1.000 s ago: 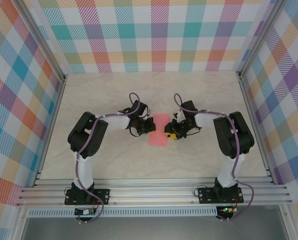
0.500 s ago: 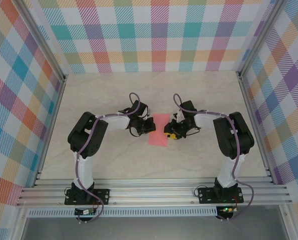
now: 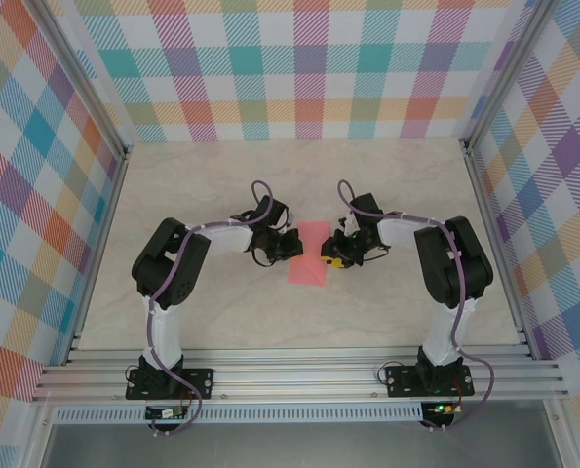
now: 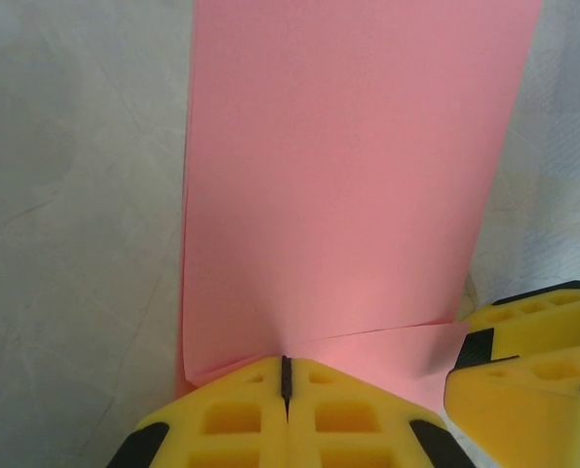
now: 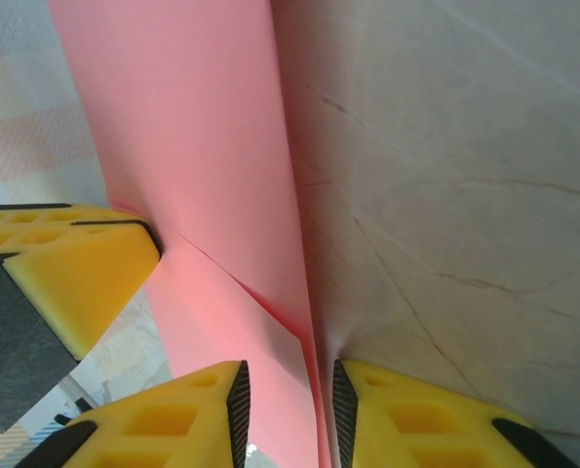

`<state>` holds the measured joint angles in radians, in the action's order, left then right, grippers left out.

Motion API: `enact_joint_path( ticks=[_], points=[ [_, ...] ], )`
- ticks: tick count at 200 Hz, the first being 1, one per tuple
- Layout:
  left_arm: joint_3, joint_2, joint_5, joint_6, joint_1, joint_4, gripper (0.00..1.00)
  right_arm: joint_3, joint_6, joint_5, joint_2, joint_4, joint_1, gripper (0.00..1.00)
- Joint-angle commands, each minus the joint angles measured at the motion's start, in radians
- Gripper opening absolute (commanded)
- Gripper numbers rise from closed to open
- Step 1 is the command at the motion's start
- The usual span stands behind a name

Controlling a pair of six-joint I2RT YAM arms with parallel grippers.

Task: Fold a paper plane with a square sheet of paper (pick it up from the middle)
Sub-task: Fold the triangle a second time at the center of the table.

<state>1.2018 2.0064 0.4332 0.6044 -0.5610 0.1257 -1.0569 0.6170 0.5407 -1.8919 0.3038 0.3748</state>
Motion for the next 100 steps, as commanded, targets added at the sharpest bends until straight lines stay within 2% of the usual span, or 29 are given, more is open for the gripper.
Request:
enact_joint_path(
  ticks=[1, 20, 76, 100],
  points=[
    [-0.017, -0.005, -0.055, -0.014, -0.004, 0.055, 0.00, -0.031, -0.005, 0.031, -0.019, 0.013, 0.003, 0.31],
    [-0.015, -0.006, -0.061, -0.013, -0.004, 0.065, 0.00, -0.030, -0.005, 0.014, -0.019, 0.018, 0.002, 0.33],
    [-0.019, -0.009, -0.074, 0.000, -0.004, 0.069, 0.00, -0.032, 0.001, 0.072, -0.024, -0.006, 0.003, 0.34],
    [-0.023, -0.015, -0.085, 0.003, -0.002, 0.074, 0.00, -0.034, 0.001, 0.049, -0.025, 0.007, 0.003, 0.34]
  ],
)
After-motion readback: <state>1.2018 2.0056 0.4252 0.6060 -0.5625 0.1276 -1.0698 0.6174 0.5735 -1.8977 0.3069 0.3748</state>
